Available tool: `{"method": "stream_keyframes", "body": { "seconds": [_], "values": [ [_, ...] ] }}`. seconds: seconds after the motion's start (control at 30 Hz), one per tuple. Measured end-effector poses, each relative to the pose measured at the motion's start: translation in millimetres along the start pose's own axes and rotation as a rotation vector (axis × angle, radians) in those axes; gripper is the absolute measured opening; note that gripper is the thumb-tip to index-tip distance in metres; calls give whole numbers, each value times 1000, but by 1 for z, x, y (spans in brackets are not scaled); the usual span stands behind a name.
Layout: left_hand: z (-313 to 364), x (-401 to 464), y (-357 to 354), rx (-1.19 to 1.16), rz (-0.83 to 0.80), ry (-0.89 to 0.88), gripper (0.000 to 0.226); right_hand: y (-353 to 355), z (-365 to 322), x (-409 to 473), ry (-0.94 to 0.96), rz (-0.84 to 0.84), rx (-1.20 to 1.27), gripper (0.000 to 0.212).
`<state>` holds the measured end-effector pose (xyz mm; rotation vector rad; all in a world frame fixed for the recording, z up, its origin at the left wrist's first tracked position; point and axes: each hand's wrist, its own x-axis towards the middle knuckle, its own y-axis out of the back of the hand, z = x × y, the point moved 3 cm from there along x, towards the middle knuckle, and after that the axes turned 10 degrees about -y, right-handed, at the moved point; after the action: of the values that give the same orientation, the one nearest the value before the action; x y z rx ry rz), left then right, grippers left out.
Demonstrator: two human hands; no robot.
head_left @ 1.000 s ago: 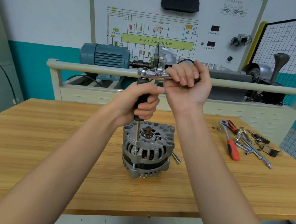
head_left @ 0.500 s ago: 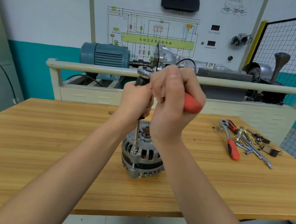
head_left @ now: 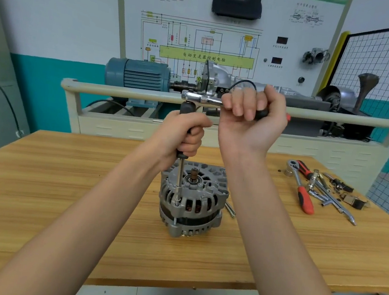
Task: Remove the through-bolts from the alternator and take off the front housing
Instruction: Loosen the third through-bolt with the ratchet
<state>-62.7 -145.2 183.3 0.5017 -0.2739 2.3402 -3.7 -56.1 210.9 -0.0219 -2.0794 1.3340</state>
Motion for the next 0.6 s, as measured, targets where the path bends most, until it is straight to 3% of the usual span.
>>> {"method": "stream_keyframes", "body": {
  "seconds": [0.23,0.3,0.4,0.5,0.6],
  "values": [
    [-5,1,-3,74,235,-104,40,-26,18,-40,584,-217,-686,27],
    [-5,0,0,104,234,-112,33,-30,22,-43,646,-250,-764,21],
    [-2,-2,3,27,89,-98,31,-28,17,-32,504,-269,-594,30],
    [5,-2,5,-22,15,-163,23,-21,7,-8,151,-212,-310,42],
    [6,-2,4,-111,-59,-140,33,-9,1,10,-132,-103,-18,42]
  ]
}}
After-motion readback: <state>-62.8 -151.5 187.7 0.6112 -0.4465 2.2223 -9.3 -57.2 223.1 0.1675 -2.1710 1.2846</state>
